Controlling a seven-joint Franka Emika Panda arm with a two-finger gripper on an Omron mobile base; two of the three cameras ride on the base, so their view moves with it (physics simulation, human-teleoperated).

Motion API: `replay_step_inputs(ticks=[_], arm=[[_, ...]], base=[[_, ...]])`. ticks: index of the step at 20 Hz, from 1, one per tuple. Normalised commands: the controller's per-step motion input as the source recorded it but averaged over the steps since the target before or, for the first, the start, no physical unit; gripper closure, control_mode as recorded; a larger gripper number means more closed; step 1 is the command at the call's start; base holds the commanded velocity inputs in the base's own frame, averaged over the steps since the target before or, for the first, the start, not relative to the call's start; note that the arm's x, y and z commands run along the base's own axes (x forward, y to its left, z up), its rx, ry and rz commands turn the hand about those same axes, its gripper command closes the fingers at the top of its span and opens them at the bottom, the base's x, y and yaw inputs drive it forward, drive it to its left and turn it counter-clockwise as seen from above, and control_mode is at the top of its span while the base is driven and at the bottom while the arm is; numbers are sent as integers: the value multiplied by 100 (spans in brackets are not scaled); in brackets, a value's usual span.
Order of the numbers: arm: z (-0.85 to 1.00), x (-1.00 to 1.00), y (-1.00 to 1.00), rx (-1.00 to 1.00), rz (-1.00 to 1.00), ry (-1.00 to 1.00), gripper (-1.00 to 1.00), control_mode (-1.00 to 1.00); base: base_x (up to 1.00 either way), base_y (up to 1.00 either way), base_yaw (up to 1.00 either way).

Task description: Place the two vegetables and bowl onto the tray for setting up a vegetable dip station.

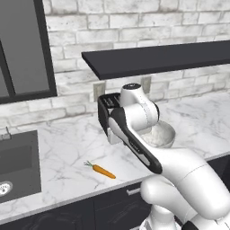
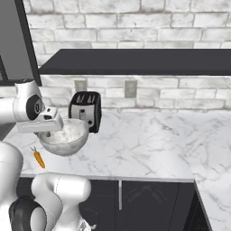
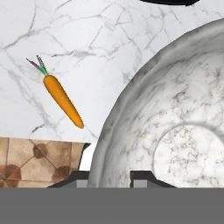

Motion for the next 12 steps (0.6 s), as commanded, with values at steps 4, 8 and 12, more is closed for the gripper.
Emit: replay_step_inputs(ticks=[4, 8, 12], arm=[[0, 0, 0, 0, 0, 0, 100, 100], [0, 0, 0, 0, 0, 0, 100, 100], [0, 0, 0, 0, 0, 0, 100, 100]], base=[[-48, 0, 0], [-45, 4, 0], [-28, 23, -1]])
